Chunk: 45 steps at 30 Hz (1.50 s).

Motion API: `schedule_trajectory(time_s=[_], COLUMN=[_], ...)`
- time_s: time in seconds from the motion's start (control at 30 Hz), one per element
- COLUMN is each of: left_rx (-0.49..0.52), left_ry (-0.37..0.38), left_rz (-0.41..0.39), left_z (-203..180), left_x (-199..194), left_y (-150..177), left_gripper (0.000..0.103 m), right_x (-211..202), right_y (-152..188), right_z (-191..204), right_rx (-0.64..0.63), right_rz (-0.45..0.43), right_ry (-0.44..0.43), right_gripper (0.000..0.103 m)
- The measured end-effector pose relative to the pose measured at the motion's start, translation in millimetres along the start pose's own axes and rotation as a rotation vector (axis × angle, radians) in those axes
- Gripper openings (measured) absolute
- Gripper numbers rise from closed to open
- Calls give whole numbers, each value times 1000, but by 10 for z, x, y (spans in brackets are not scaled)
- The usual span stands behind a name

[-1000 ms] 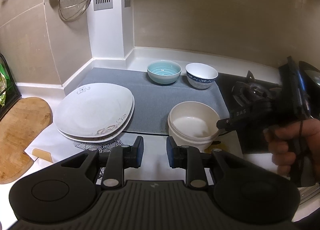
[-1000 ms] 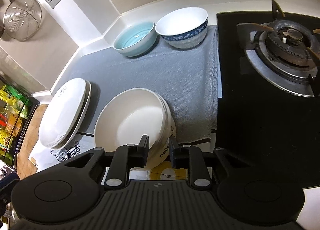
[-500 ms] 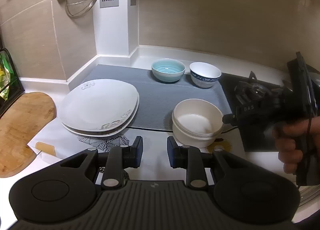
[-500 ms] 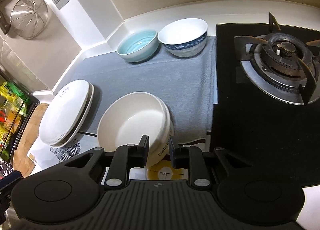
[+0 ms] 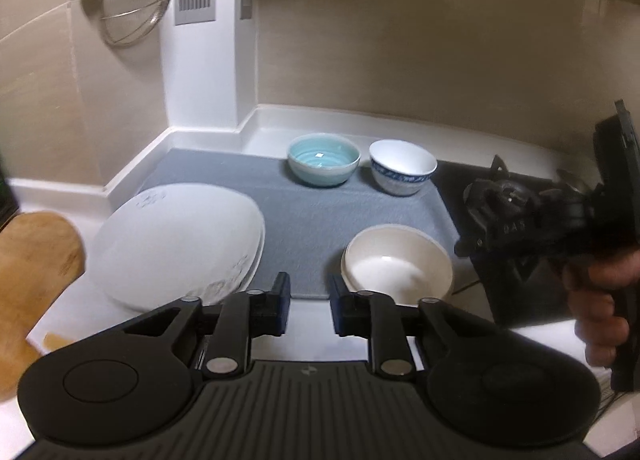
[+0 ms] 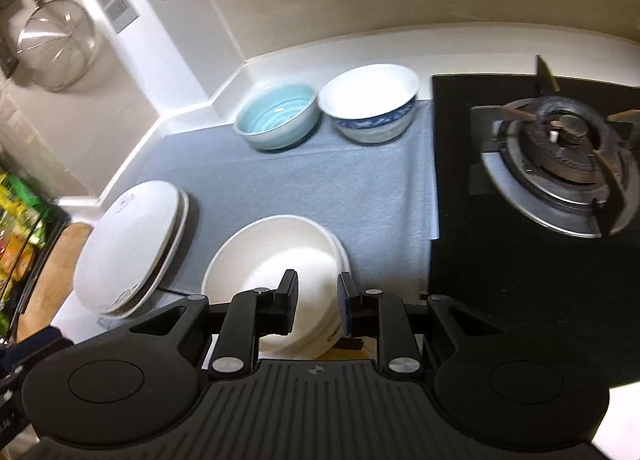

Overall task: Organize plates and bowls
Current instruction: 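Slide the beige bowl stack with the right gripper toward the mat edge, then move the left gripper to the teal swirl bowl and grasp its rim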

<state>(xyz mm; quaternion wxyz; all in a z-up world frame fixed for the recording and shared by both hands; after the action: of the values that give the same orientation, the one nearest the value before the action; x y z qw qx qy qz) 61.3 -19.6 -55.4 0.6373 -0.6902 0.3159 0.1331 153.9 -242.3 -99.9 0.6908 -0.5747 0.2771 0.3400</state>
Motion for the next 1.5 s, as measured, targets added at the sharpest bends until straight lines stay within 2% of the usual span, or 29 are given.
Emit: schedule_trajectory(time_s=[0.33,0.53,0.7,0.93,1.1,1.23,1.33,1.37,1.4,1.5], left_rx=[-3,-20,12,89,21,5,-8,-12,-16,-29], left_ry=[70,88,84,95,163,172,183,187,189,204], left_rz=[-17,1,-19,-33,-9,12,21,17,13,7], left_z=[266,434,505,566,676,734,784,801,821,889], left_x=[181,261,326,511,694,867,993,1034,1069,1193], left_y=[-164,-178,-227,-394,-553,-660,-746,-781,-815,-907], left_gripper=[18,18,19,20,20,20,18,15,6,3], right_x=[-13,4,28,21,-4,-17,-30,-33,-33,-45], right_y=[-55,-106,-142,-182,-202,-218,-233,-239,-246,-280], right_z=[258,557,720,721,644,576,532,514,498,456], right_rx=[27,-5,-8,18,49,74,89,94,99,117], right_rz=[17,15,14,7,1,-1,-5,-6,-7,-17], right_ry=[51,46,55,102,144,177,199,206,213,235], right_gripper=[24,24,24,24,24,24,24,24,24,24])
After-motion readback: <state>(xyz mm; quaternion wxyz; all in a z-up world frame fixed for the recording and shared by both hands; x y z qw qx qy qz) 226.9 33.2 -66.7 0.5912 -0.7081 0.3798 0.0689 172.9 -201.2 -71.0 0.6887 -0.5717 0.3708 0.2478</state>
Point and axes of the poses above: each gripper's, at about its wrist camera, not at the fingertips, and x roughly the way its jaws point, z to its left, y to its underside, the point moved 4 cm from there along x, roughly the way its jaws point, and after that the axes turned 12 degrees about y, right-handed, at the moved point
